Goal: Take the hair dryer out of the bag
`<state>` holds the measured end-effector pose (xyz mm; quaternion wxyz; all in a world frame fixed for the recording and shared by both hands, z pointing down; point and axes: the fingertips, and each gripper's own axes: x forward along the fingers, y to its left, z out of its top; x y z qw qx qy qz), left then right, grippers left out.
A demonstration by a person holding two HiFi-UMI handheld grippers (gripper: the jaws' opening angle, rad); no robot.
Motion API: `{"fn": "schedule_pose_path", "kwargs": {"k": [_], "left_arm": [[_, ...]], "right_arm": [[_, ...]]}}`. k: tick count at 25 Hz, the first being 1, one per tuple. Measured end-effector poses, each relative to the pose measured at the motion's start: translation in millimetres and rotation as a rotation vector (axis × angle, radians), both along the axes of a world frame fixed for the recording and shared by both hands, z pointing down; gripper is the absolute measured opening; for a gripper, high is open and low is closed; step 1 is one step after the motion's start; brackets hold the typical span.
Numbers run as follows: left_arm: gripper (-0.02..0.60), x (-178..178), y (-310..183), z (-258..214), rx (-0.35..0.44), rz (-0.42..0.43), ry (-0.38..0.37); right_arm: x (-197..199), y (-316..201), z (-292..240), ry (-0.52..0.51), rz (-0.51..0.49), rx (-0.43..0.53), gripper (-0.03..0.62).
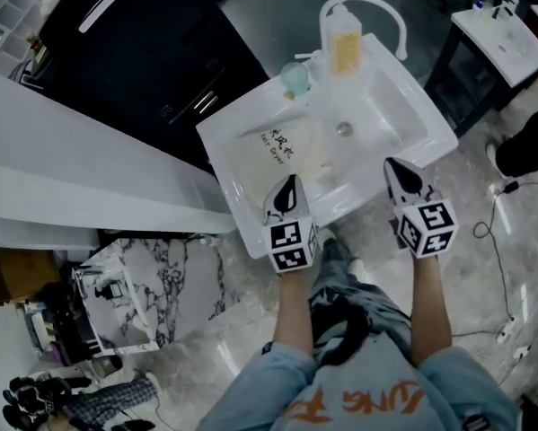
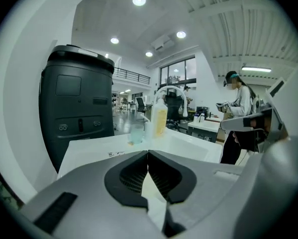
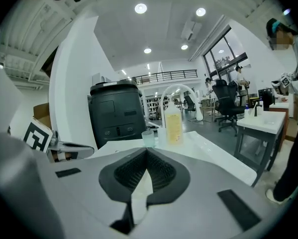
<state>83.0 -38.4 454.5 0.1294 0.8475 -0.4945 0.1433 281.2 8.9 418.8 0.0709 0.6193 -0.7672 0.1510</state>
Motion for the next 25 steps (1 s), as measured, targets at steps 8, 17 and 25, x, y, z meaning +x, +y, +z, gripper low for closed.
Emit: {"fn": "schedule_pose_path", "kwargs": {"k": [8, 17, 25], "left_arm": [[0.002, -9.9, -40.6, 30.3, -0.045, 0.026, -0.101], [0.002, 9.3, -94.0, 49.0, -0.061, 0.166, -0.222], [0.103, 22.2, -119.7, 66.1, -0.091, 0.329, -0.352]], "right_arm": [[-22.0, -63.8, 15.9, 0.006, -0.067, -0.041, 0.0], [-41.2, -129.7, 41.4, 0.003, -0.117, -0.093, 0.0], [-52.6, -161.8, 50.2, 0.009, -0.128, -0.106, 0.0]]}}
